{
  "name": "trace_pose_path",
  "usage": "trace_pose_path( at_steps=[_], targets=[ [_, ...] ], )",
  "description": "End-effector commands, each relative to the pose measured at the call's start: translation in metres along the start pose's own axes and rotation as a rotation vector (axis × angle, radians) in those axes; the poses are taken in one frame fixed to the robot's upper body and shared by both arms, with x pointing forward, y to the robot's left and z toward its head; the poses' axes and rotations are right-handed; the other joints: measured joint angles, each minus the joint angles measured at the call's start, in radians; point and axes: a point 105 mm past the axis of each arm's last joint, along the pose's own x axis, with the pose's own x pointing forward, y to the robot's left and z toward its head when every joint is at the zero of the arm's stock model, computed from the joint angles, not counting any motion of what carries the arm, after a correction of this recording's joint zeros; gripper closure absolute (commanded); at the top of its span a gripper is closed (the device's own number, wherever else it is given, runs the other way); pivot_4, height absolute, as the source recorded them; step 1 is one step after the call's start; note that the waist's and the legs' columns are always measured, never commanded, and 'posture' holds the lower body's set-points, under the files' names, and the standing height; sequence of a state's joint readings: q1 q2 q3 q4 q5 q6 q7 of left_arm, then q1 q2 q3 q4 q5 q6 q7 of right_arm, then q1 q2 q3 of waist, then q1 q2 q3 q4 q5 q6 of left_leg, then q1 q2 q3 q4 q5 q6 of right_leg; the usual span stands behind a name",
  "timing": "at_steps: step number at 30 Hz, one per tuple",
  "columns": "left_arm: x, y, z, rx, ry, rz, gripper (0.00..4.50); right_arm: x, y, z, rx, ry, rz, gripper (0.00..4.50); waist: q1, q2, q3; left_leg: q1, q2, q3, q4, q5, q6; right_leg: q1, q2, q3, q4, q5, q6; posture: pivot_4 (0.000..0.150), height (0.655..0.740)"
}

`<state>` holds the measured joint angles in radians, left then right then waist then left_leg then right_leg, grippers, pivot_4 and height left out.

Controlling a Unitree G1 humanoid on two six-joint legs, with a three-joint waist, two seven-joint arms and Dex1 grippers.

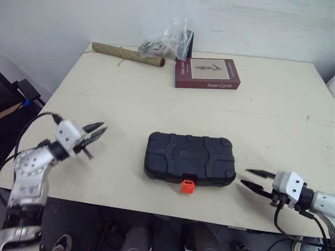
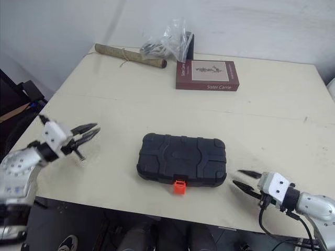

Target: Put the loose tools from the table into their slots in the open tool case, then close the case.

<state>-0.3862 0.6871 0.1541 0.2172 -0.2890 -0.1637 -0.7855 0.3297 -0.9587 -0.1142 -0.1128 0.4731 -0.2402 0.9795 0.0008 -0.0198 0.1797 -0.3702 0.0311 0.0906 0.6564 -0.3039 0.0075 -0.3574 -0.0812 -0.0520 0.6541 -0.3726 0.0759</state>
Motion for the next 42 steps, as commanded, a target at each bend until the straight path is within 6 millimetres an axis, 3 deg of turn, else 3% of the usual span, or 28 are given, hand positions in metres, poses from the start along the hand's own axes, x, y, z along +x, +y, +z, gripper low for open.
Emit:
trace_pose_path(
  at_steps=[1,4,6,9,12,17,21,29,32,35,38,42],
  targets=[
    [0.033,-0.017,0.002,-0.041,-0.027,-0.129,4.5,0.008,0.028,0.007,0.107,0.039,0.184,4.48,-0.002,0.0,0.0,0.0,0.0,0.0,0.0,0.0,0.0,0.0,0.0,0.0,0.0,0.0,0.0,0.15,0.74],
    [0.067,-0.031,-0.002,-0.043,0.004,-0.231,4.5,0.02,0.038,0.013,0.19,0.044,0.235,4.48,-0.006,-0.001,0.001,0.0,0.001,0.002,0.0,-0.001,-0.001,0.0,0.002,0.001,0.0,0.0,0.0,0.15,0.74],
    [0.08,-0.037,-0.013,-0.048,0.053,-0.272,4.5,0.027,0.04,0.017,0.195,0.044,0.255,4.48,-0.007,-0.002,0.001,-0.001,0.001,0.002,0.003,-0.001,-0.001,-0.002,0.003,0.001,0.0,0.0,0.0,0.15,0.74],
    [0.092,-0.047,-0.036,-0.07,0.147,-0.328,4.5,0.044,0.04,0.018,0.152,0.037,0.261,4.48,-0.006,-0.003,0.001,-0.001,0.002,0.002,0.004,-0.001,-0.002,-0.002,0.004,0.001,0.0,0.0,0.0,0.15,0.74],
    [0.095,-0.058,-0.041,-0.113,0.148,-0.398,4.5,0.057,0.033,0.012,0.114,0.054,0.212,4.48,-0.003,-0.003,0.001,-0.002,0.001,0.002,0.004,-0.001,-0.002,-0.003,0.003,0.002,0.0,0.0,0.001,0.15,0.74],
    [0.08,-0.082,-0.038,-0.128,0.085,-0.575,4.5,0.073,0.007,-0.003,0.012,0.101,0.106,4.48,-0.014,-0.009,0.002,-0.003,0.002,0.002,0.007,-0.001,-0.002,-0.003,0.003,0.001,0.001,0.0,0.001,0.15,0.74],
    [0.062,-0.095,-0.038,-0.117,0.083,-0.636,4.5,0.085,-0.02,-0.001,-0.023,0.085,0.04,4.48,-0.036,-0.012,0.001,0.001,0.003,0.002,0.008,-0.001,-0.002,0.001,0.002,0.001,0.002,0.0,0.001,0.15,0.74],
    [0.029,-0.109,-0.033,-0.155,0.081,-0.547,4.5,0.103,-0.062,0.0,-0.097,0.104,0.013,4.48,-0.04,-0.011,0.0,0.002,0.004,0.001,0.007,-0.001,-0.003,0.0,0.002,0.002,0.004,0.0,0.001,0.15,0.74],
    [0.021,-0.114,-0.024,-0.102,0.06,-0.529,4.5,0.099,-0.073,-0.006,-0.095,0.127,-0.022,4.48,-0.033,-0.011,0.0,0.001,0.003,0.001,0.007,-0.001,-0.002,0.0,0.001,0.002,0.003,0.0,0.001,0.15,0.74],
    [0.018,-0.106,-0.02,-0.102,0.051,-0.436,4.5,0.087,-0.08,-0.012,-0.089,0.151,-0.064,4.48,-0.027,-0.011,0.0,0.001,0.003,0.001,0.007,-0.001,-0.001,0.001,0.0,0.002,0.003,0.0,0.001,0.15,0.74],
    [0.012,-0.088,0.009,-0.142,-0.094,-0.375,4.5,0.055,-0.089,-0.008,-0.07,0.133,-0.167,4.48,-0.013,-0.01,0.001,0.0,0.001,0.0,0.007,-0.002,0.0,0.001,-0.002,0.001,0.003,0.0,0.001,0.15,0.74],
    [0.027,-0.08,0.059,-0.16,-0.254,-0.451,4.5,0.03,-0.074,0.024,-0.052,-0.024,-0.212,4.48,0.018,-0.006,0.003,-0.003,-0.001,-0.002,0.007,-0.004,0.002,0.001,-0.003,-0.001,0.0,0.0,0.001,0.15,0.74]
  ],
)
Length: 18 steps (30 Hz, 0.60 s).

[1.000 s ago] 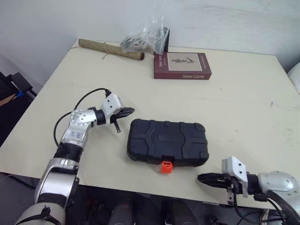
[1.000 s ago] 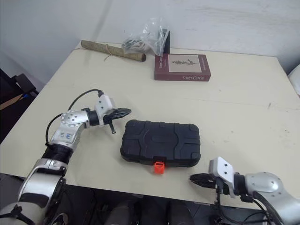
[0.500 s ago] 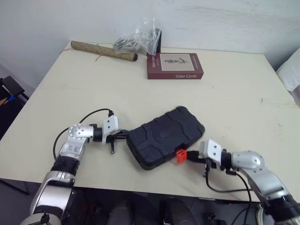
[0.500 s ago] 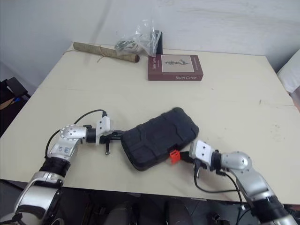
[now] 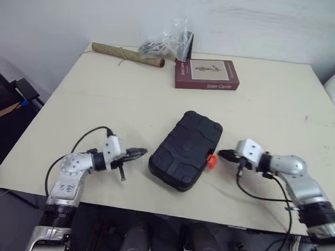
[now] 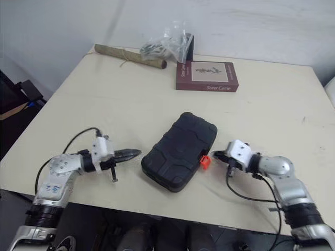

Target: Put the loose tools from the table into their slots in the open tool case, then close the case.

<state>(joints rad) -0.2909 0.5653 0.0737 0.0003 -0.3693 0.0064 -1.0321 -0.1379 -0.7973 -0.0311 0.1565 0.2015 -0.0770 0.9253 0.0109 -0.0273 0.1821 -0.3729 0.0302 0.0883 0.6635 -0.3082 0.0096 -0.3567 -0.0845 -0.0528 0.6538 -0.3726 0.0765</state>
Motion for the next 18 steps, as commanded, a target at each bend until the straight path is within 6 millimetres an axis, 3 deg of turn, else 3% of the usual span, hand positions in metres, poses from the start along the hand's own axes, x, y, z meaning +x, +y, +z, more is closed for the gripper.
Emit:
trace_pose_path(
  at_steps=[1,5,9,14,18],
  targets=[
    [0.028,-0.002,0.05,0.058,-0.135,-0.137,4.5,-0.021,0.007,0.039,0.038,-0.152,-0.029,4.48,0.008,0.002,0.001,-0.001,0.0,0.0,0.0,0.0,0.0,0.0,0.0,0.0,-0.001,0.0,0.0,0.15,0.74],
    [0.056,-0.013,0.054,0.085,-0.108,-0.287,4.5,-0.024,0.032,0.07,0.084,-0.229,0.021,4.48,-0.006,0.004,0.001,0.0,0.0,0.003,0.0,0.0,0.0,0.0,0.002,0.002,-0.001,0.001,0.001,0.15,0.74],
    [0.096,-0.027,0.038,0.181,-0.031,-0.472,4.5,-0.016,0.046,0.095,0.203,-0.305,0.048,4.48,-0.014,0.004,0.001,0.001,0.002,0.003,0.0,0.002,-0.002,0.0,0.005,0.003,-0.001,0.001,0.002,0.15,0.74],
    [0.124,-0.029,0.025,0.2,0.004,-0.524,4.5,-0.005,0.055,0.091,0.188,-0.245,0.084,4.48,-0.013,0.004,0.001,0.0,0.002,0.003,-0.002,0.002,-0.003,-0.002,0.006,0.003,-0.002,0.001,0.001,0.15,0.74],
    [0.132,-0.03,0.012,0.19,0.064,-0.527,4.5,0.0,0.057,0.083,0.177,-0.198,0.083,4.48,-0.012,0.004,0.001,-0.003,0.002,0.003,-0.002,0.003,-0.003,-0.004,0.006,0.003,-0.002,0.001,0.001,0.15,0.74]
  ],
)
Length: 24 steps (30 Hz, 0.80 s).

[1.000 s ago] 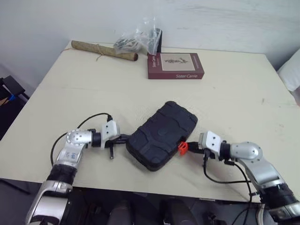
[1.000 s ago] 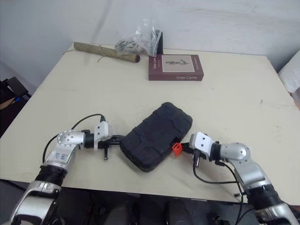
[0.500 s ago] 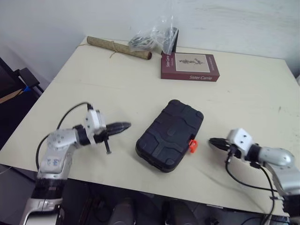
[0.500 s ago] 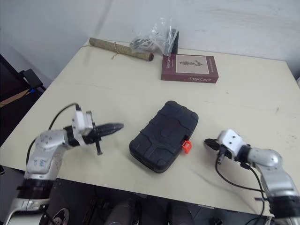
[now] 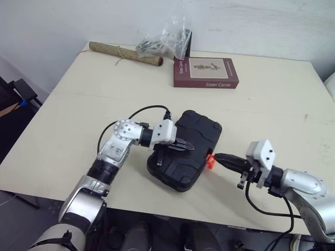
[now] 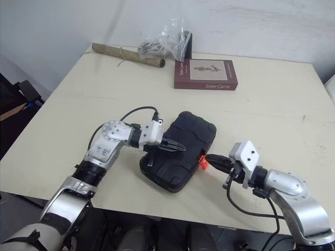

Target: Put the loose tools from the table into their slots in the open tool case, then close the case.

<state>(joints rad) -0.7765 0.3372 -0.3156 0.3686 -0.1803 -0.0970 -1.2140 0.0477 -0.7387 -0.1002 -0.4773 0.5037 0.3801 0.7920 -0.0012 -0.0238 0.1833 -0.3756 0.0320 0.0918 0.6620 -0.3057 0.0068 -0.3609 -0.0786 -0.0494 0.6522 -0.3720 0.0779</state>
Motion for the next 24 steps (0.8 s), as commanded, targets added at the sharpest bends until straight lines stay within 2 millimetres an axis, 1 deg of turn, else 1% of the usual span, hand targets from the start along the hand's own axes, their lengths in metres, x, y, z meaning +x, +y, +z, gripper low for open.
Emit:
trace_pose_path(
  at_steps=[1,5,9,13,16,20,23,24],
  targets=[
    [0.007,0.002,-0.011,0.001,0.066,-0.003,4.5,0.001,-0.001,-0.004,-0.036,0.048,-0.014,4.48,0.0,0.0,0.0,0.0,0.0,0.0,0.0,0.0,0.0,0.0,0.0,0.0,0.0,0.0,0.0,0.15,0.74],
    [0.006,-0.005,-0.028,-0.038,0.124,-0.007,4.5,-0.004,-0.002,-0.022,-0.031,0.135,-0.023,4.48,0.0,0.0,0.0,0.002,0.0,-0.001,0.0,0.0,0.001,0.002,-0.001,0.0,0.0,0.0,0.0,0.15,0.74],
    [0.005,-0.007,-0.034,-0.066,0.133,0.019,4.5,-0.01,0.001,-0.041,-0.005,0.227,-0.03,4.48,0.0,0.0,0.0,0.004,0.0,-0.001,0.0,0.0,0.001,0.005,-0.001,0.0,0.0,0.0,0.0,0.15,0.74],
    [0.004,-0.01,-0.036,-0.078,0.137,0.031,4.5,-0.011,-0.001,-0.039,0.014,0.188,-0.065,4.48,-0.001,0.002,-0.001,0.005,0.0,-0.001,0.0,0.0,0.001,0.005,-0.001,0.0,0.0,0.0,0.0,0.15,0.74],
    [0.003,-0.007,-0.037,-0.085,0.14,0.063,4.5,-0.012,0.0,-0.046,0.019,0.236,-0.056,4.48,-0.001,0.002,-0.002,0.005,0.0,-0.001,0.0,0.0,0.001,0.005,-0.001,0.0,0.0,0.0,0.0,0.15,0.74],
    [0.005,0.0,-0.037,-0.081,0.148,0.102,4.5,-0.004,0.003,-0.054,0.047,0.244,-0.054,4.48,-0.001,0.003,-0.002,0.005,0.0,-0.001,0.0,0.0,0.001,0.005,-0.001,0.001,0.0,0.0,0.0,0.15,0.74],
    [0.005,0.001,-0.042,-0.073,0.182,0.106,4.5,0.009,0.003,-0.055,0.056,0.21,-0.064,4.48,-0.001,0.003,-0.002,0.005,0.0,-0.001,0.0,0.0,0.001,0.005,-0.001,0.0,0.0,0.0,0.0,0.15,0.74],
    [0.005,0.0,-0.044,-0.075,0.19,0.098,4.5,0.015,0.003,-0.052,0.057,0.192,-0.065,4.48,-0.001,0.003,-0.003,0.005,0.0,-0.001,0.0,0.0,0.001,0.005,-0.001,0.0,0.0,0.0,0.0,0.15,0.74]
  ],
)
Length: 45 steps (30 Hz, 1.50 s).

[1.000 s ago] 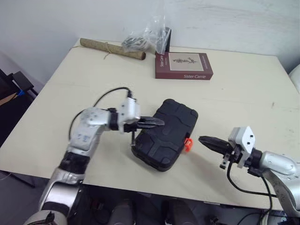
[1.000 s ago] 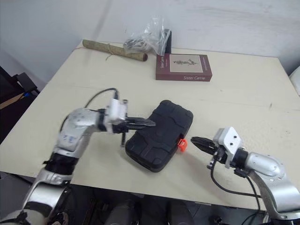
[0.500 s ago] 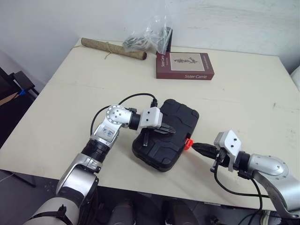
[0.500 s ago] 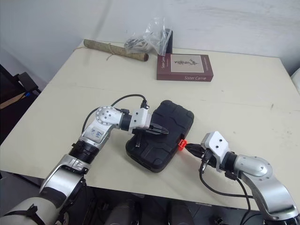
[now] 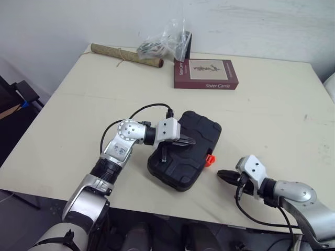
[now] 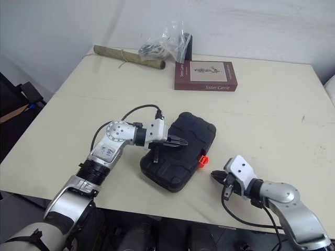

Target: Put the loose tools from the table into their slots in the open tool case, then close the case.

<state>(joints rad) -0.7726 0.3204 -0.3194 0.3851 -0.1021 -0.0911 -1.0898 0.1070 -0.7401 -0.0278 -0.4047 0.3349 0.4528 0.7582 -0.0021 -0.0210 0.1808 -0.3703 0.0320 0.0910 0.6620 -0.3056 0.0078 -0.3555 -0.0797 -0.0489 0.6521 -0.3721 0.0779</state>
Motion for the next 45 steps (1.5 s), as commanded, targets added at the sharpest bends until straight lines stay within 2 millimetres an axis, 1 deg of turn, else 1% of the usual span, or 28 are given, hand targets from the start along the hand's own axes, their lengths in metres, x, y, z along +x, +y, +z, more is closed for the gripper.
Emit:
trace_pose_path(
  at_steps=[1,4,7,9,12,16,19,22,25,27,29,31,33,35,37,38,39,40,41,42,44,45],
  targets=[
    [0.002,-0.011,-0.035,-0.068,0.135,-0.019,4.5,0.022,0.001,0.016,0.001,-0.086,-0.015,4.48,-0.001,0.0,-0.001,0.0,0.0,0.0,0.0,0.0,0.0,0.0,0.0,0.0,0.0,0.0,0.0,0.15,0.74],
    [0.002,-0.018,-0.044,-0.08,0.161,-0.052,4.5,0.032,-0.002,0.034,0.043,-0.172,-0.038,4.48,-0.002,0.002,-0.002,0.0,0.0,0.0,0.0,0.0,0.0,0.0,0.0,0.0,0.0,0.0,0.0,0.15,0.74],
    [0.001,-0.024,-0.053,-0.095,0.19,-0.078,4.5,0.038,0.0,0.043,0.037,-0.208,-0.02,4.48,-0.003,0.005,-0.004,0.0,0.0,0.0,0.0,0.0,0.0,0.0,0.0,0.0,0.0,0.0,0.0,0.15,0.74],
    [0.001,-0.026,-0.056,-0.12,0.187,-0.082,4.5,0.039,0.001,0.049,0.038,-0.238,-0.014,4.48,-0.005,0.007,-0.006,0.001,0.0,0.0,-0.001,0.0,0.0,0.0,0.0,0.0,0.0,0.0,0.0,0.15,0.74],
    [0.002,-0.031,-0.062,-0.143,0.194,-0.105,4.5,0.038,-0.001,0.059,0.034,-0.287,-0.01,4.48,-0.013,0.009,-0.007,0.001,0.0,0.001,-0.001,0.0,0.0,0.0,0.0,0.0,0.0,0.0,0.0,0.15,0.74],
    [0.001,-0.039,-0.07,-0.166,0.214,-0.141,4.5,0.03,0.0,0.077,0.018,-0.348,0.025,4.48,-0.025,0.012,-0.009,0.002,0.0,0.001,-0.003,0.0,0.0,0.0,0.0,0.0,0.0,0.0,0.0,0.15,0.74],
    [-0.001,-0.042,-0.075,-0.182,0.227,-0.145,4.5,0.025,0.001,0.087,0.012,-0.361,0.05,4.48,-0.026,0.015,-0.011,0.003,0.0,0.001,-0.005,0.0,0.0,0.0,0.0,0.001,0.0,0.0,0.0,0.15,0.74],
    [-0.003,-0.046,-0.081,-0.202,0.24,-0.145,4.5,0.024,0.001,0.091,0.01,-0.351,0.069,4.48,-0.028,0.016,-0.013,0.003,0.0,0.001,-0.006,0.0,0.0,0.0,0.0,0.001,0.0,0.0,0.0,0.15,0.74],
    [-0.005,-0.05,-0.086,-0.221,0.251,-0.149,4.5,0.026,-0.002,0.088,-0.005,-0.322,0.068,4.48,-0.03,0.013,-0.024,0.006,0.0,0.002,-0.011,0.0,0.0,0.0,0.001,0.002,-0.001,0.0,0.0,0.15,0.74],
    [-0.007,-0.053,-0.089,-0.229,0.262,-0.149,4.5,0.027,-0.004,0.089,-0.005,-0.317,0.072,4.48,-0.029,0.013,-0.027,0.012,0.0,0.002,-0.016,0.001,0.0,0.005,0.001,0.002,-0.004,0.0,-0.001,0.15,0.74],
    [-0.009,-0.054,-0.091,-0.238,0.266,-0.144,4.5,0.028,-0.003,0.09,0.001,-0.311,0.088,4.48,-0.027,0.011,-0.03,0.019,0.001,0.001,-0.02,0.0,-0.001,0.013,0.002,0.0,-0.009,-0.002,-0.002,0.15,0.74],
    [-0.011,-0.055,-0.093,-0.244,0.266,-0.133,4.5,0.03,-0.002,0.086,0.001,-0.28,0.101,4.48,-0.027,0.01,-0.034,0.02,0.001,0.001,-0.025,-0.001,-0.001,0.014,0.002,0.0,-0.013,-0.002,-0.002,0.15,0.74],
    [-0.013,-0.052,-0.089,-0.237,0.228,-0.106,4.5,0.029,-0.005,0.083,-0.017,-0.265,0.094,4.48,-0.028,0.011,-0.036,0.02,0.001,0.001,-0.025,-0.001,-0.001,0.014,0.002,0.0,-0.014,-0.002,-0.002,0.15,0.74],
    [-0.021,-0.04,-0.069,-0.211,0.092,-0.035,4.5,0.017,-0.021,0.09,-0.024,-0.298,0.034,4.48,-0.031,0.011,-0.037,0.02,0.001,0.001,-0.025,0.0,-0.001,0.015,0.001,0.0,-0.014,-0.002,-0.002,0.15,0.74],
    [-0.03,-0.031,-0.053,-0.197,-0.006,0.02,4.5,0.008,-0.029,0.094,-0.028,-0.321,0.004,4.48,-0.035,0.011,-0.036,0.02,0.001,0.001,-0.027,0.0,-0.001,0.013,0.001,0.001,-0.014,-0.002,-0.002,0.15,0.74],
    [-0.037,-0.025,-0.043,-0.186,-0.06,0.058,4.26,0.002,-0.032,0.095,-0.027,-0.332,0.002,4.5,-0.037,0.01,-0.035,0.02,0.001,0.001,-0.029,0.0,-0.002,0.012,0.002,0.001,-0.014,-0.002,-0.002,0.15,0.74],
    [-0.053,-0.014,-0.026,-0.182,-0.13,0.131,3.97,-0.011,-0.031,0.091,-0.058,-0.301,0.025,4.18,-0.038,0.011,-0.034,0.019,0.002,0.001,-0.03,0.001,-0.003,0.011,0.002,0.001,-0.014,-0.002,-0.003,0.15,0.74],
    [-0.064,-0.008,-0.014,-0.18,-0.178,0.177,3.62,-0.019,-0.03,0.088,-0.081,-0.276,0.045,3.81,-0.036,0.012,-0.03,0.018,0.002,0.001,-0.031,0.001,-0.003,0.01,0.002,0.0,-0.015,-0.002,-0.003,0.15,0.74],
    [-0.079,-0.005,-0.006,-0.173,-0.183,0.211,3.13,-0.03,-0.032,0.082,-0.101,-0.241,0.047,3.42,-0.033,0.011,-0.025,0.017,0.002,0.001,-0.031,0.002,-0.005,0.009,0.002,0.0,-0.015,-0.002,-0.003,0.15,0.74],
    [-0.097,-0.004,-0.002,-0.164,-0.147,0.248,2.76,-0.042,-0.038,0.074,-0.137,-0.204,0.026,3.03,-0.03,0.008,-0.021,0.015,0.002,0.0,-0.031,0.002,-0.005,0.007,0.002,-0.001,-0.016,-0.003,-0.003,0.15,0.74],
    [-0.119,-0.006,-0.002,-0.187,-0.074,0.29,1.91,-0.057,-0.046,0.065,-0.195,-0.158,-0.008,2.1,-0.026,0.004,-0.016,0.008,0.002,0.0,-0.031,0.005,-0.008,0.0,0.003,-0.001,-0.014,-0.002,-0.003,0.15,0.74],
    [-0.145,-0.003,-0.011,-0.237,0.012,0.387,1.44,-0.069,-0.052,0.061,-0.281,-0.141,-0.034,1.57,-0.024,0.003,-0.015,0.003,0.002,0.0,-0.029,0.007,-0.008,-0.004,0.003,-0.001,-0.013,-0.002,-0.003,0.15,0.74]
  ],
)
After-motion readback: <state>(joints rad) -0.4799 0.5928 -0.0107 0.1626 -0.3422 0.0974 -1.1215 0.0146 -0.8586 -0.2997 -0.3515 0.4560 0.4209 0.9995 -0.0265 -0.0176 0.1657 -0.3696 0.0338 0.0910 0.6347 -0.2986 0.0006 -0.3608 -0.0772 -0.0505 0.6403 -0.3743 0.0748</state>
